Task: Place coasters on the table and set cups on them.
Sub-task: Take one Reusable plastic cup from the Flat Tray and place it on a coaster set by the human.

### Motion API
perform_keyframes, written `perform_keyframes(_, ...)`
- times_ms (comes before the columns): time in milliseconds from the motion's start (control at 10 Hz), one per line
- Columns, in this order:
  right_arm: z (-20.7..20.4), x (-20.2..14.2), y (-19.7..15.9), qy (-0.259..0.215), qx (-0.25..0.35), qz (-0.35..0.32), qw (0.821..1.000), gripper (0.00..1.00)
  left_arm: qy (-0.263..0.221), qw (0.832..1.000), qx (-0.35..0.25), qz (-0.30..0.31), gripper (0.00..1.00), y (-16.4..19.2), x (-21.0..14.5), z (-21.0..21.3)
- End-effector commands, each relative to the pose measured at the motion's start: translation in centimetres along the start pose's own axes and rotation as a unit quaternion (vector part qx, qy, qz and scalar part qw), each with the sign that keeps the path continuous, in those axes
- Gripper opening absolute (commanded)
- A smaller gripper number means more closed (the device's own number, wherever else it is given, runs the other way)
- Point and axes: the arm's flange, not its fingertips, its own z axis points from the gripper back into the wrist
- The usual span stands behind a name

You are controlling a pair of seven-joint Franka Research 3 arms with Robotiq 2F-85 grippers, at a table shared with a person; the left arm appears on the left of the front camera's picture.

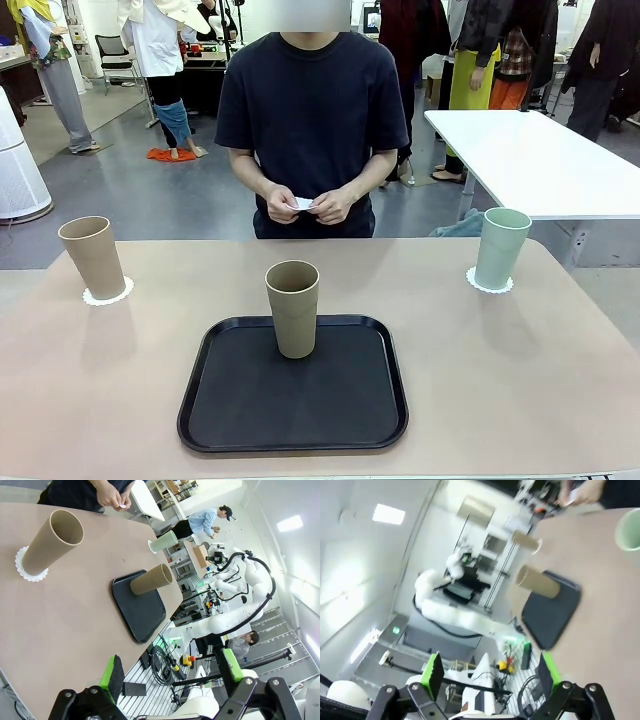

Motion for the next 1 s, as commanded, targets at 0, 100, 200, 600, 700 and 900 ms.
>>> perform_keyframes(0,-0.7,0.0,-1.2,-0.029,-0.098,-0.008,0.995,1.0,-0.003,1.0,0.003,0.004,1.0,-0.2,0.0,0.2)
perform_keyframes(100,-0.9,-0.7,-1.7,-0.022,-0.131,-0.018,0.991,1.0,-0.003,1.0,0.003,0.004,1.0,-0.2,0.0,0.2)
perform_keyframes(200,-0.9,-1.3,-1.9,-0.013,-0.146,-0.025,0.989,1.0,-0.003,1.0,0.003,0.004,1.0,-0.2,0.0,0.2)
perform_keyframes(600,-0.3,-0.6,-2.5,-0.005,-0.138,-0.017,0.99,1.0,-0.003,1.0,0.003,0.004,1.0,-0.2,0.0,0.2)
perform_keyframes(700,-0.3,-0.6,-2.5,-0.005,-0.138,-0.017,0.99,1.0,-0.003,1.0,0.003,0.004,1.0,-0.2,0.0,0.2)
perform_keyframes(900,-0.3,-0.6,-2.5,-0.005,-0.138,-0.017,0.99,1.0,-0.003,1.0,0.003,0.004,1.0,-0.2,0.0,0.2)
